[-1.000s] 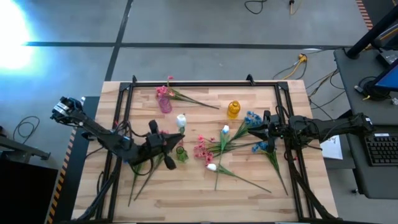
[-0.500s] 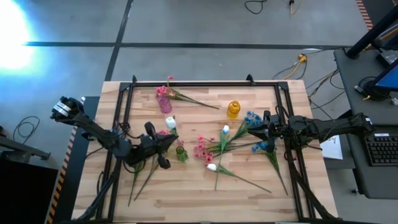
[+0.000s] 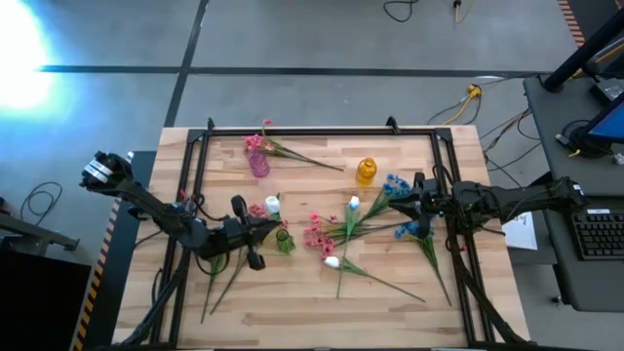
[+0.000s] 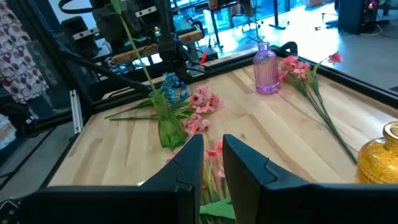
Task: Sort flowers into vase by color
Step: Put the left white flower into the green vase
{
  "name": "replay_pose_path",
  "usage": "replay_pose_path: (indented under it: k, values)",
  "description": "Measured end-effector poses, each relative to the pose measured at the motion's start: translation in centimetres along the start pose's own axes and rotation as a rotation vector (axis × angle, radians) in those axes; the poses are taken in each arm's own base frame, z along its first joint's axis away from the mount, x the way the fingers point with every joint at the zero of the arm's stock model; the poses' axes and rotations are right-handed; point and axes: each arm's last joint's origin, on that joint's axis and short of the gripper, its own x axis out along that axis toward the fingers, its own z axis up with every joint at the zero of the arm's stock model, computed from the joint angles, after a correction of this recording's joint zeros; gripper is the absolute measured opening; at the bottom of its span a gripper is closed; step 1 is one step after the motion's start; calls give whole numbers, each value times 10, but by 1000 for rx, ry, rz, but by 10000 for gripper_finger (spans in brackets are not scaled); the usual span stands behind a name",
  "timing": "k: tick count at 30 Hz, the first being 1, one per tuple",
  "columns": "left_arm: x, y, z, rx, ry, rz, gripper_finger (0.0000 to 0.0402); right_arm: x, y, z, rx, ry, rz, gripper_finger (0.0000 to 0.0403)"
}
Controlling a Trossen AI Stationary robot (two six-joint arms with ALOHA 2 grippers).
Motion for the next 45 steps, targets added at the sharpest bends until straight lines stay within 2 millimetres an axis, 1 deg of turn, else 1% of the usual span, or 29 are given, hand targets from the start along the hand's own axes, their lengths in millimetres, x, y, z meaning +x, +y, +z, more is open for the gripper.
replay_pose_path:
  k: [7,13,20,28,33,39,45]
  values:
    - [0,1,-2,-20,11,51,7,0,0,0,8,0,0,52]
    - [0,1,-2,-42,13,55,51,0,0,0,29,0,0,52]
    - [-1,2,-3,-43,20,102,103,0,0,0,35,0,1,52]
    - [-8,-4,-3,-34,32,68,132,0,0,0,36,0,0,52]
    - [-15,-6,-4,-56,53,159,150,0,0,0,37,1,1,52]
    - [-22,-11,-3,-57,62,161,206,0,0,0,38,0,1,52]
    - [-28,-19,5,-79,58,134,263,0,0,0,93,1,1,52]
